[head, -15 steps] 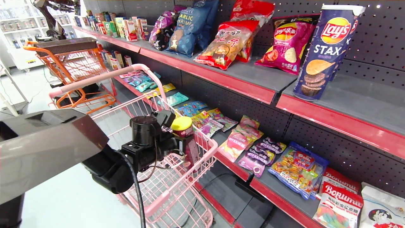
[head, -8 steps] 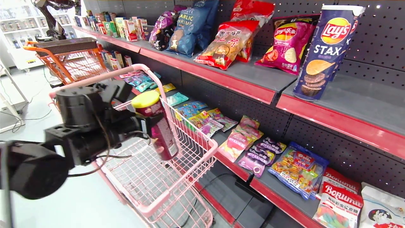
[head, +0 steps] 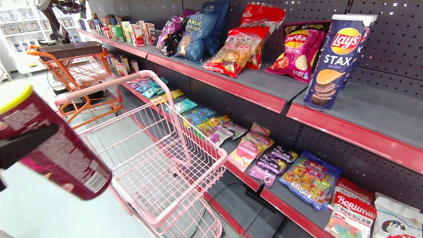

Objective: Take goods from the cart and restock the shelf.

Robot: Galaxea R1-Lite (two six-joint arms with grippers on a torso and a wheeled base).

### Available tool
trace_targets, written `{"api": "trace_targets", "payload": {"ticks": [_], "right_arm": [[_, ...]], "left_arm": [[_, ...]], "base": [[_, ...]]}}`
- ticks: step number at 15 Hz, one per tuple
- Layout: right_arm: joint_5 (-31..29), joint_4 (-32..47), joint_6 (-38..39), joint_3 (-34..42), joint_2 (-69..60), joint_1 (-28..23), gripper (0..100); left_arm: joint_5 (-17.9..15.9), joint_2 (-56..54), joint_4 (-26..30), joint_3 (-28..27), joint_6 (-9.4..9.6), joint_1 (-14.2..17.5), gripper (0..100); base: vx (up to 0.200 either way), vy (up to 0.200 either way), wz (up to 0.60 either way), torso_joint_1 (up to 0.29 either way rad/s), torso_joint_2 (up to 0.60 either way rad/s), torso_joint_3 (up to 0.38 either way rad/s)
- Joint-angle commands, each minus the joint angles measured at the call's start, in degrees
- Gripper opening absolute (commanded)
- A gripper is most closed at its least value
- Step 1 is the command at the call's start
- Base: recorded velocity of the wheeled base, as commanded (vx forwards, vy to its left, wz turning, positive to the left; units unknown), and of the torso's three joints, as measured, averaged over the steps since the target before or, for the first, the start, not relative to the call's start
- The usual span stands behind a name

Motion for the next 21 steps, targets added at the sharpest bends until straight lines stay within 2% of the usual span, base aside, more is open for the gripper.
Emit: {"api": "trace_targets", "payload": {"ticks": [1,2,4,11,17,19,21], "right_arm": [[0.04,0.0,-0.07,0.0,0.07,0.01,100],[0.04,0.0,-0.07,0.0,0.07,0.01,100],[0.04,0.0,-0.07,0.0,0.07,0.01,100],[-0.04,0.0,0.02,0.0,0.07,0.01,100],[0.04,-0.09,0.2,0.0,0.07,0.01,100],[0.04,0.0,0.28,0.0,0.07,0.01,100],[0.13,-0.09,0.28,-0.09,0.07,0.01,100]], "left_arm": [[3.22,-16.53,8.19,0.5,1.88,0.89,0],[4.62,-18.29,9.06,0.94,2.94,0.89,0],[6.21,-21.98,9.59,2.7,3.81,0.89,0],[7.17,-24.44,9.59,3.93,3.9,0.89,0],[8.23,-26.37,9.59,4.99,3.9,0.89,0],[8.76,-27.08,9.59,4.9,4.96,0.98,0],[12.27,-27.25,9.59,4.64,6.54,1.95,0]], "base": [[0.0,0.0,0.0,0.149,-0.46,-0.286],[0.0,0.0,0.0,0.149,-0.49,-0.31],[0.0,0.0,0.0,0.176,-0.52,-0.334],[0.0,0.0,0.0,0.23,-0.58,-0.355],[0.0,0.0,0.0,0.183,-0.43,-0.251],[0.0,0.0,-0.6,0.041,-0.11,-0.056],[0.0,0.0,-0.6,0.012,-0.02,-0.012]]}}
